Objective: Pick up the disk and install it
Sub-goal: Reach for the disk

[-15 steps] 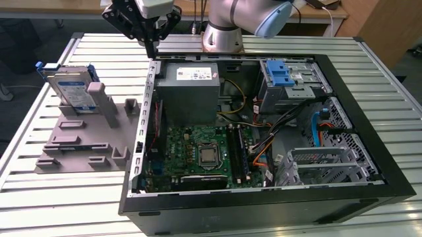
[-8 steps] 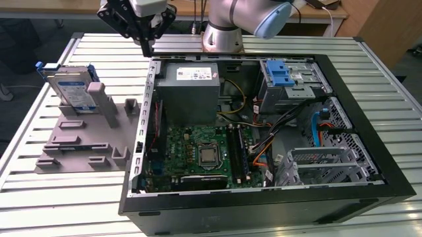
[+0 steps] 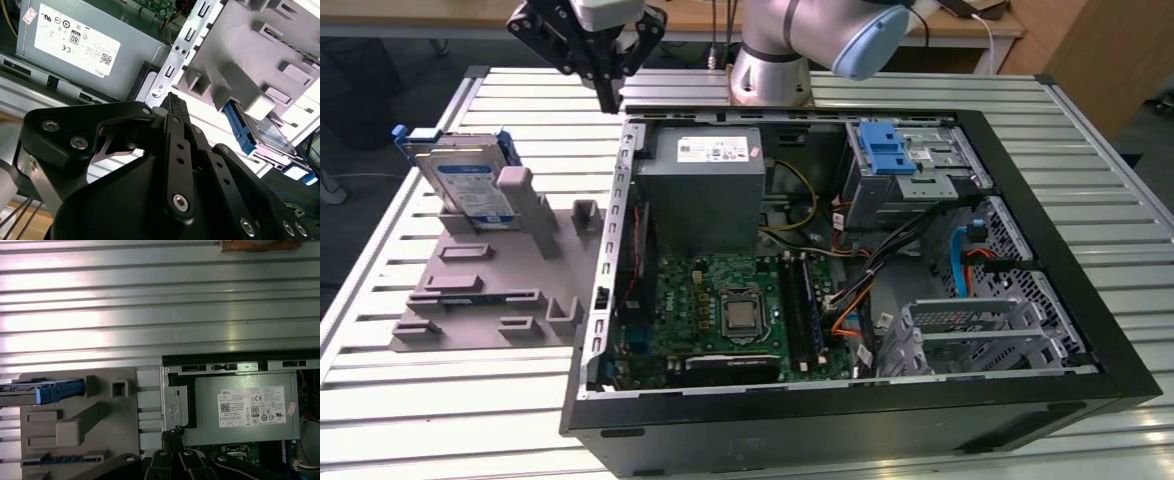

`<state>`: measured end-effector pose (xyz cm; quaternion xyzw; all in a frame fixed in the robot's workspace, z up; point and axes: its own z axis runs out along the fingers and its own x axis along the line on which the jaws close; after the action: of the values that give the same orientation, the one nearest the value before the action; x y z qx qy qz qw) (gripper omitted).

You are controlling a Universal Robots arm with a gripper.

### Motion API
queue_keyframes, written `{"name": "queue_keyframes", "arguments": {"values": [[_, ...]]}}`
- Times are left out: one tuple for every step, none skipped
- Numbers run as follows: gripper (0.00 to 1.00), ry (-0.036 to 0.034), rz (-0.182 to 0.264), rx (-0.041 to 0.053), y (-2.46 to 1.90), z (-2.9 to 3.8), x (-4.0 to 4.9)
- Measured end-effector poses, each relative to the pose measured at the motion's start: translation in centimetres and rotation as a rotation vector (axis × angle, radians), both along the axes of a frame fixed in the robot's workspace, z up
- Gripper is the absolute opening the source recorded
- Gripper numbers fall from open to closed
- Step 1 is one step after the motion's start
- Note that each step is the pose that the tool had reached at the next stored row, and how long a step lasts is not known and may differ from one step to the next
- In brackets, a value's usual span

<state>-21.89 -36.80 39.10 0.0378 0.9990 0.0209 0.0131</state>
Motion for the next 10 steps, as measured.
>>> {"name": "queue_keyframes", "arguments": {"values": [[0.11,0.0000,0.000,-0.0001,0.05,0.00,-0.11],[0.11,0.0000,0.000,-0.0002,0.10,0.00,-0.21],[0.11,0.0000,0.000,-0.0003,0.15,0.00,-0.30],[0.11,0.0000,0.000,-0.0003,0.19,0.00,-0.37],[0.11,0.0000,0.000,-0.0004,0.23,0.00,-0.44],[0.11,0.0000,0.000,-0.0004,0.26,0.00,-0.51],[0.11,0.0000,0.000,-0.0004,0.29,-0.01,-0.58],[0.11,0.0000,0.000,-0.0004,0.33,-0.01,-0.66],[0.11,0.0000,0.000,-0.0004,0.36,-0.01,-0.75],[0.11,0.0001,0.000,-0.0004,0.40,-0.01,-0.84]]}}
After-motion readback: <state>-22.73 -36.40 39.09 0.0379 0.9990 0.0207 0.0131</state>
